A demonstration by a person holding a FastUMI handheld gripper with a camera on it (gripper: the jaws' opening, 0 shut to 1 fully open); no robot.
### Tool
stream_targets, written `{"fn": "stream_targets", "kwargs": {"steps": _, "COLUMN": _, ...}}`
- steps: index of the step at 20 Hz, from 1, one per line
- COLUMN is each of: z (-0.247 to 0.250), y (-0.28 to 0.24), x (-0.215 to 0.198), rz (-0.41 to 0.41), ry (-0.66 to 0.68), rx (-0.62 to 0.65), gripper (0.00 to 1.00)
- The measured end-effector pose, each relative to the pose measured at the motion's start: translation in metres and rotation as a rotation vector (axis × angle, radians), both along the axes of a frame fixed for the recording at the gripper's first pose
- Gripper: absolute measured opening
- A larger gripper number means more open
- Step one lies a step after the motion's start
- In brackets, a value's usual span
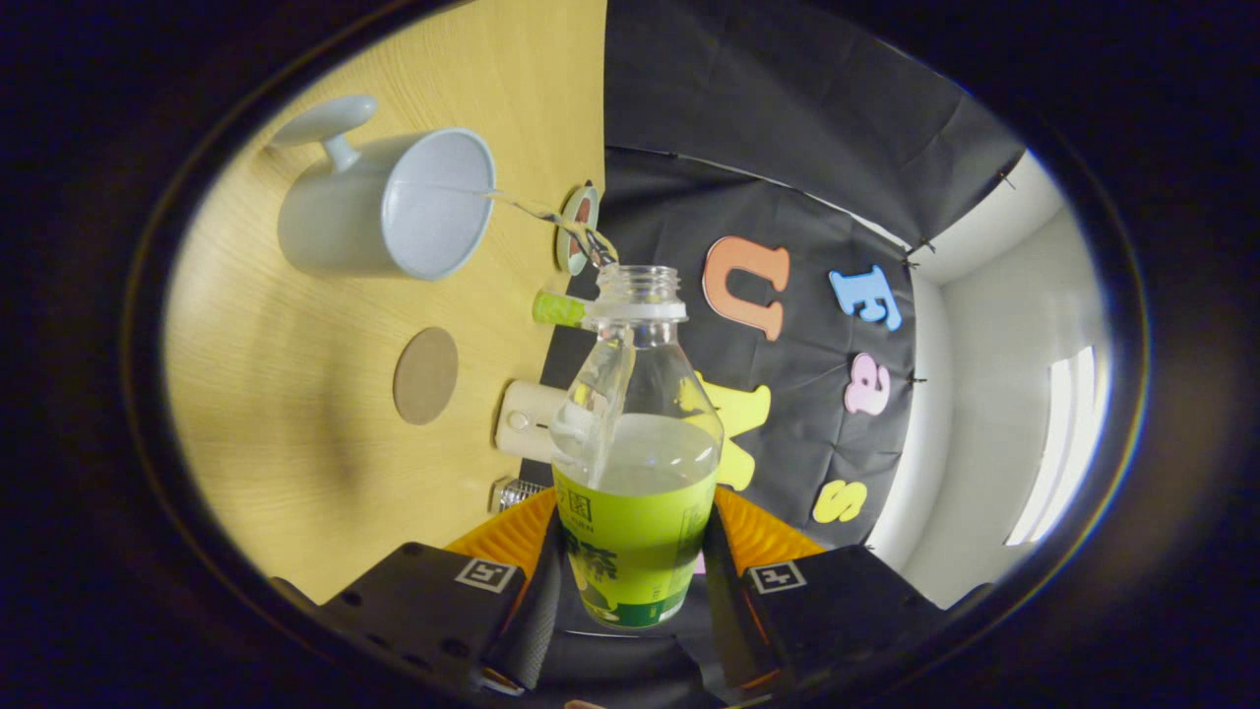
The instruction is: Take the bottle from table, then pour the juice into the cup, finally place the bottle on the coaster
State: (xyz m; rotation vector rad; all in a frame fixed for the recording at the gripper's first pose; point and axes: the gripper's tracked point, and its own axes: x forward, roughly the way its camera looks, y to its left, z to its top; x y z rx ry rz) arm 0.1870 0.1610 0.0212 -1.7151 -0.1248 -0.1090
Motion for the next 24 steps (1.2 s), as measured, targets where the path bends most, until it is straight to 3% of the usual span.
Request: {"fn": "stream_targets", "kwargs": {"steps": 24, "z": 0.037, "y": 0.008, "x": -0.005, "rz": 0.007, "ry": -0.053, "rx": -0.105, "gripper": 0.71}}
